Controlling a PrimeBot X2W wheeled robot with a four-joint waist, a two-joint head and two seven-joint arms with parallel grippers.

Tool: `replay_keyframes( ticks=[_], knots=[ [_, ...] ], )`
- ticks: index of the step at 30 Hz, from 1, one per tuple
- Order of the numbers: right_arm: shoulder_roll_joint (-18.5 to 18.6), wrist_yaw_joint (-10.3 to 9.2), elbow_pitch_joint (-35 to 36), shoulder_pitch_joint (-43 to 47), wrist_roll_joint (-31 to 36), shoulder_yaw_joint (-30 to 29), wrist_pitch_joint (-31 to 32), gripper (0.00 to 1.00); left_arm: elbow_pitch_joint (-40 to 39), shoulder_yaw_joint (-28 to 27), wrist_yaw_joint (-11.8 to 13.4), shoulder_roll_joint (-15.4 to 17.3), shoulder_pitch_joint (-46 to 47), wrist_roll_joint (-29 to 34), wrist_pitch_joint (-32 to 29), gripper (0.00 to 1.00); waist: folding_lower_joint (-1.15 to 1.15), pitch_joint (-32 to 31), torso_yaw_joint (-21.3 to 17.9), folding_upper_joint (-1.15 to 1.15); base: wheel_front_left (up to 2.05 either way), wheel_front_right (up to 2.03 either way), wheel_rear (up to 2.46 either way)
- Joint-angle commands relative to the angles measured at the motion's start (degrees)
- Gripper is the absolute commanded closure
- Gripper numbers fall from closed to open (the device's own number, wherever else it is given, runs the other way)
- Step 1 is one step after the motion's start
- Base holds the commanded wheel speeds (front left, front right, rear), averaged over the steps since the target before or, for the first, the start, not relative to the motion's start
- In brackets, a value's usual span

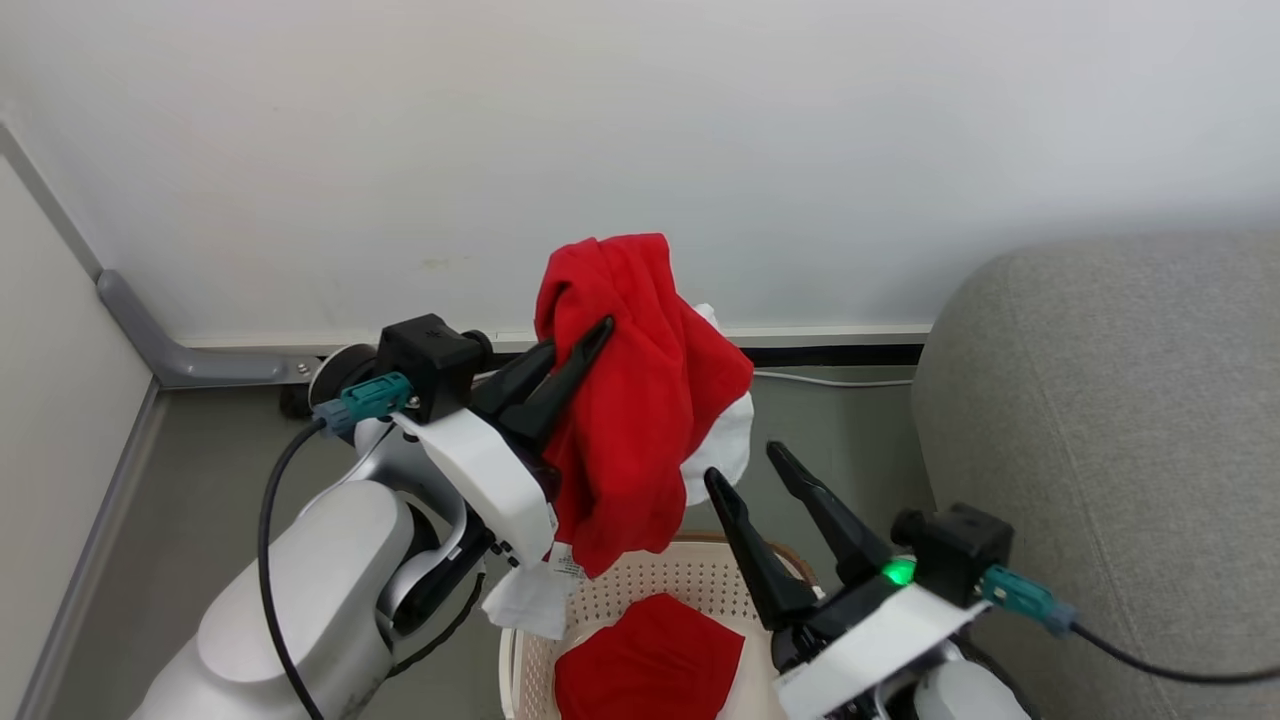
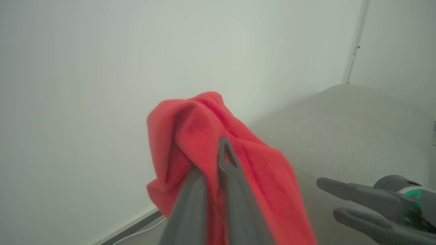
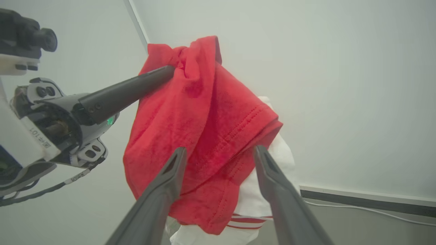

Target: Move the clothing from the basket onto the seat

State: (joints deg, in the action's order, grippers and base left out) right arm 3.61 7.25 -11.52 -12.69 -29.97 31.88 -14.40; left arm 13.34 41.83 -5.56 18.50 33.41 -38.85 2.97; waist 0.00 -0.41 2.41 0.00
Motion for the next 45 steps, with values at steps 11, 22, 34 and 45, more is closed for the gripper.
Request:
replay_keyframes(
  ticks=[11, 22, 34, 45],
  knots=[
    [0.6, 0.24, -5.9, -11.3, -10.5, 9.2, -0.6, 0.0, 0.1, 0.1, -0.8, -0.9, 5.8, 0.1, 0.3, 1.0, 0.0, 1.1, 3.1, 0.0, 0.0, 0.0, 0.0],
    [-0.1, 0.24, -12.2, -17.6, -12.6, 13.6, -0.6, 0.0, 0.9, 2.0, -1.1, -2.6, 7.3, -0.1, 0.6, 1.0, 0.0, 1.7, 4.2, 0.0, 0.0, 0.0, 0.0],
    [-0.5, 0.24, -17.5, -21.3, -14.7, 15.7, -0.6, 0.13, 0.3, 2.5, -1.2, -3.5, 7.7, -1.1, 0.5, 1.0, 0.0, 1.9, 4.8, 0.0, 0.0, 0.0, 0.0],
    [-0.7, 0.24, -17.9, -22.4, -12.7, 15.6, -0.6, 1.0, 0.0, 2.6, -0.9, -3.4, 7.6, -1.8, 0.6, 1.0, 0.0, 1.8, 4.7, 0.0, 0.0, 0.0, 0.0]
  ],
)
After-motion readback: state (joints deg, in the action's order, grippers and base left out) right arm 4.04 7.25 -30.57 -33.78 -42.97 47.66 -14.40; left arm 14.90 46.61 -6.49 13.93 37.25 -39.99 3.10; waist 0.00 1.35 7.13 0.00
